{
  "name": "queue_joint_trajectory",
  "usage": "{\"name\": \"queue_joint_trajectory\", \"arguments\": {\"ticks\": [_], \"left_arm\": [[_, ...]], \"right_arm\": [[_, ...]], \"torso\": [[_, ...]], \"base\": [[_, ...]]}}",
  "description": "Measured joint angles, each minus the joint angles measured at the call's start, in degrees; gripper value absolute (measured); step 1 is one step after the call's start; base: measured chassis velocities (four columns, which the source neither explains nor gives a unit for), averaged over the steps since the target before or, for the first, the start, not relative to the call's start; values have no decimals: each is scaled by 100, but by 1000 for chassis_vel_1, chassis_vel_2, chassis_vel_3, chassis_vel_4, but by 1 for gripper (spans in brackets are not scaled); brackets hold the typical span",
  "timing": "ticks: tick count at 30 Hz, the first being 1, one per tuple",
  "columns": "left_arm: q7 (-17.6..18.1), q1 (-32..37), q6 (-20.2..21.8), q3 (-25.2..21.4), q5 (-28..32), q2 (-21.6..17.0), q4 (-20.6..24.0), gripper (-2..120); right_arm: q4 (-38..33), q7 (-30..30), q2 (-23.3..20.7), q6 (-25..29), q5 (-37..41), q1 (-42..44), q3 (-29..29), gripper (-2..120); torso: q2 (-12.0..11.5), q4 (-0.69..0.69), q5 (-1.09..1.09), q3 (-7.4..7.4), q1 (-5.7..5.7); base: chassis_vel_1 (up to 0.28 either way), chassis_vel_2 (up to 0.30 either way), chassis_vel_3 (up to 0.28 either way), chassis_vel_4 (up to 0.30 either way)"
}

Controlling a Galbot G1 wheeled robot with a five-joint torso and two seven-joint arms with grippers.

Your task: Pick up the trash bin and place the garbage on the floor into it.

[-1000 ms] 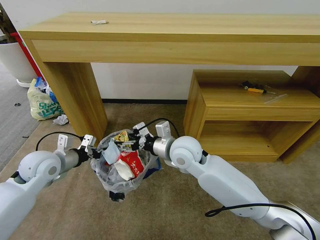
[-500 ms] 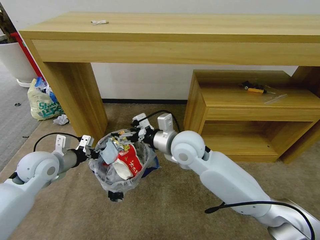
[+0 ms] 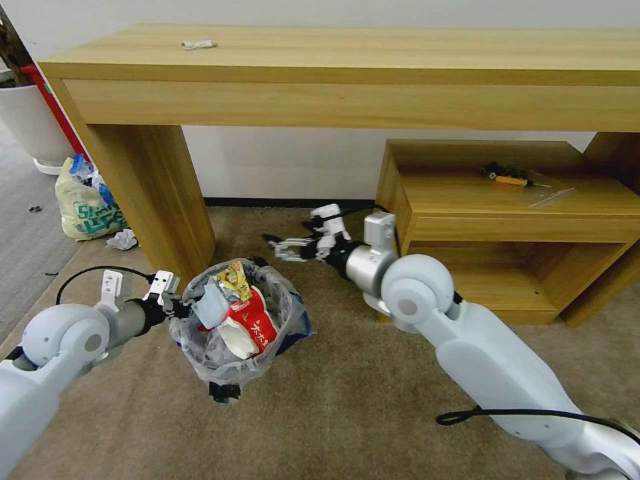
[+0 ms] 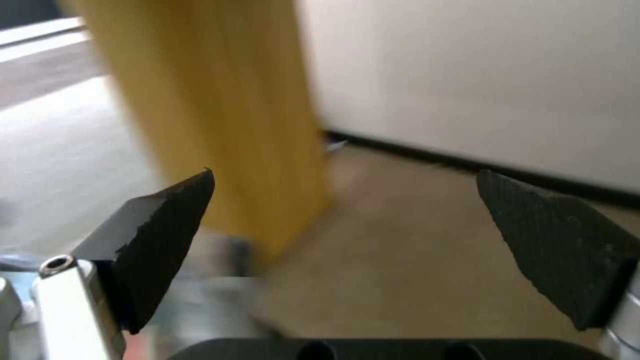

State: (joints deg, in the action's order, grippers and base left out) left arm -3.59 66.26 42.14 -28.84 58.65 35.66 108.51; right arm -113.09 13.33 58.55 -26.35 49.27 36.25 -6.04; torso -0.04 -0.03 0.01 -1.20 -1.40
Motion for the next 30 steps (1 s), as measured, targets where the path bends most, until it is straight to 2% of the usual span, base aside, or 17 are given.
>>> {"name": "queue_joint_trajectory", "arguments": {"ticks": [3,4,6,15,18,20,22,30], "left_arm": [[-26,79,0,-101,-31,2,-17,0],[-26,79,0,-101,-31,2,-17,0],[-53,136,0,-149,-58,-11,-17,0],[-68,257,0,-200,-174,-5,24,0],[-68,421,0,-275,-212,-7,55,0],[-68,447,0,-293,-218,-7,55,0],[-69,565,0,-384,-232,2,56,0],[-172,886,0,-550,-406,54,47,0]], "right_arm": [[39,-247,-228,558,-991,617,443,100],[39,-247,-228,558,-991,617,443,100],[-19,-387,-357,889,-1479,1244,879,100],[-357,-381,-336,1449,-2015,2630,1916,100],[-530,-434,-127,1697,-2326,3430,2441,100],[-578,-441,-70,1758,-2430,3604,2553,100],[-765,-624,146,2047,-2948,4198,2919,100],[-1107,-797,702,2416,-3573,5126,3382,100]], "torso": [[0,1,0,0,0],[0,1,0,0,0],[0,0,0,0,0],[0,2,0,1,0],[0,0,0,1,1],[0,1,0,1,1],[0,1,-1,1,1],[1,1,-2,1,1]], "base": [[0,0,0,0],[0,0,0,0],[0,0,0,0],[0,0,0,0],[0,0,0,0],[0,0,0,0],[0,0,0,0],[0,0,0,0]]}}
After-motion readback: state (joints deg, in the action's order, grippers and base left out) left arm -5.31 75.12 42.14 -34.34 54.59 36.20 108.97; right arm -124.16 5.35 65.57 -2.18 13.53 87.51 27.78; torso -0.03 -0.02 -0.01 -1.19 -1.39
